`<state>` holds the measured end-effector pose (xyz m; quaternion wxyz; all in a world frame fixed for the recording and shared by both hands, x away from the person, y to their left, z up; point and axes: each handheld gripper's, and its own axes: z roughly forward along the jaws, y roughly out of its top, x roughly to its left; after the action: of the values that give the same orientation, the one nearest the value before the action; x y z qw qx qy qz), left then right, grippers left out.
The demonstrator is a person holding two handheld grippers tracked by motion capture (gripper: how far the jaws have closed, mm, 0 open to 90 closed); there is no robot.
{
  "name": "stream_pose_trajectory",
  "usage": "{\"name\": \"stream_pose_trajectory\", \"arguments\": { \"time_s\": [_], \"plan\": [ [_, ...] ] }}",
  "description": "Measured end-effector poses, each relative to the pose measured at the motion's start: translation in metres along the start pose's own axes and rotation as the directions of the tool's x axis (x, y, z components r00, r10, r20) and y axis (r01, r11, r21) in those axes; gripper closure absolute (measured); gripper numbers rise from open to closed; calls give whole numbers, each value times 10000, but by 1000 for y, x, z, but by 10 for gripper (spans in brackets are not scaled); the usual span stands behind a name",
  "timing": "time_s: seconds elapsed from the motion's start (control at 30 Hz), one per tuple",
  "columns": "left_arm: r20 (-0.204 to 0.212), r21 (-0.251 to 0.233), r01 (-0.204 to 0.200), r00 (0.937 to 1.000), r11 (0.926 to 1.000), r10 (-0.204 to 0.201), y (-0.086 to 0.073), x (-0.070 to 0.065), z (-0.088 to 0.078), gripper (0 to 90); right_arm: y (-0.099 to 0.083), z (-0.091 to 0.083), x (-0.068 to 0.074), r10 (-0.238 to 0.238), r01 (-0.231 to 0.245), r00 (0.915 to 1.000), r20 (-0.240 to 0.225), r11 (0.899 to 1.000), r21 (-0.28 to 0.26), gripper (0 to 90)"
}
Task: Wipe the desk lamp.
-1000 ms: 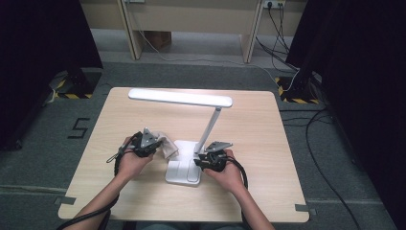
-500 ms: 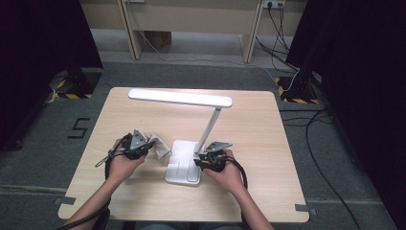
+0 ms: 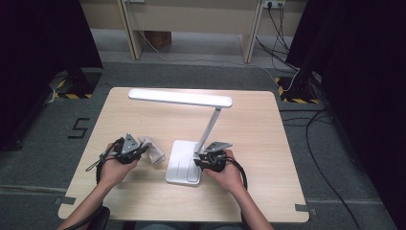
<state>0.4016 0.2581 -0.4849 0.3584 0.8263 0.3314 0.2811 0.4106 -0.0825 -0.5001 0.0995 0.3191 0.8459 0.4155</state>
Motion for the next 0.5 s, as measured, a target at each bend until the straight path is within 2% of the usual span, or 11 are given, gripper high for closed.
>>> {"name": "stream_pose_trajectory", "arguments": {
  "time_s": [0.03,0.3,0.5],
  "plan": [
    [68,85,149,9999,9999,-150,-2,-1,0,812,0,0,0,-3,3,10000,-1,10000,1,666],
    [476,520,156,9987,9985,-180,-12,-2,5,810,0,0,0,3,-3,10000,10,10000,15,666],
    [675,689,500,9962,9964,-546,-21,-1,13,777,1,0,0,7,-7,10000,29,10000,52,662]
  ]
}}
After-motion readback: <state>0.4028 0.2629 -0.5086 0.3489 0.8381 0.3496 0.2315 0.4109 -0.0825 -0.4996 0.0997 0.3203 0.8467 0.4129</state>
